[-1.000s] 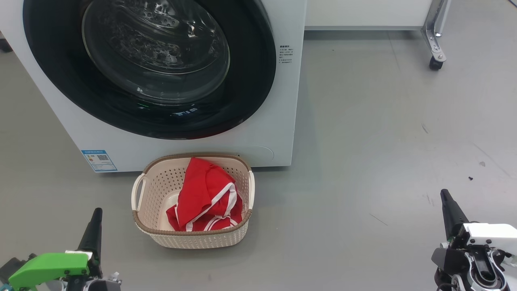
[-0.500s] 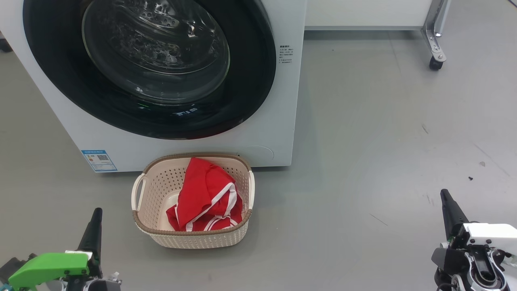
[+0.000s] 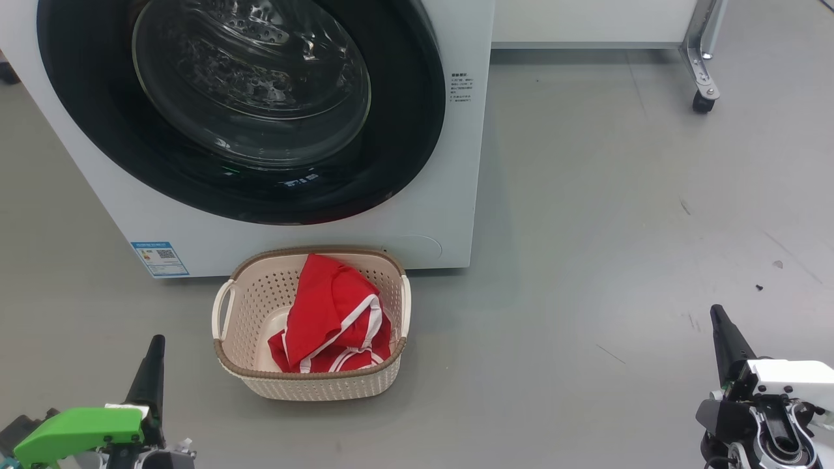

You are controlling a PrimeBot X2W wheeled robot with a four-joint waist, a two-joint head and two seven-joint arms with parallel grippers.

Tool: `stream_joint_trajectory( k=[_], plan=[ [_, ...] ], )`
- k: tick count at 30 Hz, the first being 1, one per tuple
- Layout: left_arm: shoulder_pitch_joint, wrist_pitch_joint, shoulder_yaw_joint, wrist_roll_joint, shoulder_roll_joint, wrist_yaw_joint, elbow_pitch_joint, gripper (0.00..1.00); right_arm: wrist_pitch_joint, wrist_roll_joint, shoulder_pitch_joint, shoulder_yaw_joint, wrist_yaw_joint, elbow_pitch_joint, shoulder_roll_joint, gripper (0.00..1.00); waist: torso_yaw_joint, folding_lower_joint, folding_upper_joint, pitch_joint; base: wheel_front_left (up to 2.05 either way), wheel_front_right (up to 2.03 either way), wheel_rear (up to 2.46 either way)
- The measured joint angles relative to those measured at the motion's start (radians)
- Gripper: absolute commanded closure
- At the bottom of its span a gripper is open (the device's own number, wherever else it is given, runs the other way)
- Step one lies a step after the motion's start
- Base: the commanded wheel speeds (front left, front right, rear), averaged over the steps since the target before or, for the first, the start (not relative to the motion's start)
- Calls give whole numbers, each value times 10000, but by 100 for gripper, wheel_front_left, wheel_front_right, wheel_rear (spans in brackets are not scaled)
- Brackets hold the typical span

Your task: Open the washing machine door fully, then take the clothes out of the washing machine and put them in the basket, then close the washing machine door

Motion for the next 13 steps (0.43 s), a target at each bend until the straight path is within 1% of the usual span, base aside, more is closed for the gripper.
stream_joint_trajectory(
  k=[13],
  plan=[
    [0, 0, 0, 0, 0, 0, -2, 100, 0, 0, 0, 8, 0, -2, 0, 100, 0, 0, 0, 0, 0, 0, 0]
  ],
)
